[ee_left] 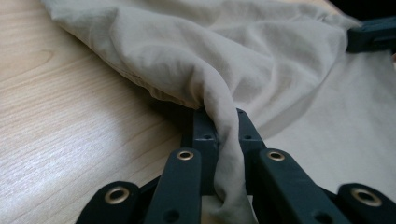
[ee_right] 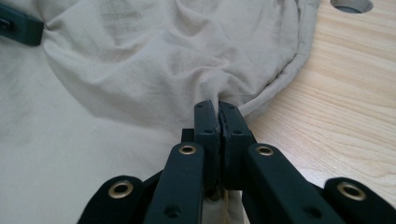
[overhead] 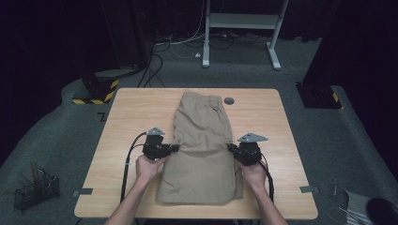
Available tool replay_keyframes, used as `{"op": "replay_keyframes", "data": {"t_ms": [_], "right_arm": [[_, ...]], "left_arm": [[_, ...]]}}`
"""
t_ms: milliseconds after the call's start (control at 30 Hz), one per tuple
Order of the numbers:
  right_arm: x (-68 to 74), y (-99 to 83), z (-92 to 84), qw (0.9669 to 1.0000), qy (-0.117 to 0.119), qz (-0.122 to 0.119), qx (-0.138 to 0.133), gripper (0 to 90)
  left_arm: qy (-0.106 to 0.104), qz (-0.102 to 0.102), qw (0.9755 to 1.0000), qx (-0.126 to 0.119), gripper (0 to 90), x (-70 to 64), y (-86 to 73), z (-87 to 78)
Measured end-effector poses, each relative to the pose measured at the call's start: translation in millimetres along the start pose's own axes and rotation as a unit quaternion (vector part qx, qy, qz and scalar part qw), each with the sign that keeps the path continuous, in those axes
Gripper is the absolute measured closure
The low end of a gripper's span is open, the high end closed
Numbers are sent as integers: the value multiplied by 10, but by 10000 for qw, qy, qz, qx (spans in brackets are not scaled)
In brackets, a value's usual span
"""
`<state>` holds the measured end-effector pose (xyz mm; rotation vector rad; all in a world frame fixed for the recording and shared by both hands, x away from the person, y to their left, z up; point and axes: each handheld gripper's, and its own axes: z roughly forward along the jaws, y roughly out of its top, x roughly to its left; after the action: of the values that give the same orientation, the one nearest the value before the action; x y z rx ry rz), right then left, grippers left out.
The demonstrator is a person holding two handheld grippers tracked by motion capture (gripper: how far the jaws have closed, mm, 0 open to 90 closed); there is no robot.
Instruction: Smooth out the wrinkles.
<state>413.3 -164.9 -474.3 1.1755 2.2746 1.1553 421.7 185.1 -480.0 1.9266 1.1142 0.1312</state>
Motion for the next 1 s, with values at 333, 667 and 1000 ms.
{"op": "replay_keyframes", "data": {"t_ms": [333, 667, 1000], "right_arm": [[10, 72, -119, 9997, -1, -70, -246, 874], [53, 231, -214, 9986, -118, -274, -442, 875], [-114, 414, -165, 9986, -127, -144, -501, 877]], "left_arm": [[18, 153, 9997, -186, 834, -74, 103, -134], [109, 345, 9989, -312, 835, -111, 302, -246], [116, 344, 9986, -381, 835, -34, 536, -251]]}}
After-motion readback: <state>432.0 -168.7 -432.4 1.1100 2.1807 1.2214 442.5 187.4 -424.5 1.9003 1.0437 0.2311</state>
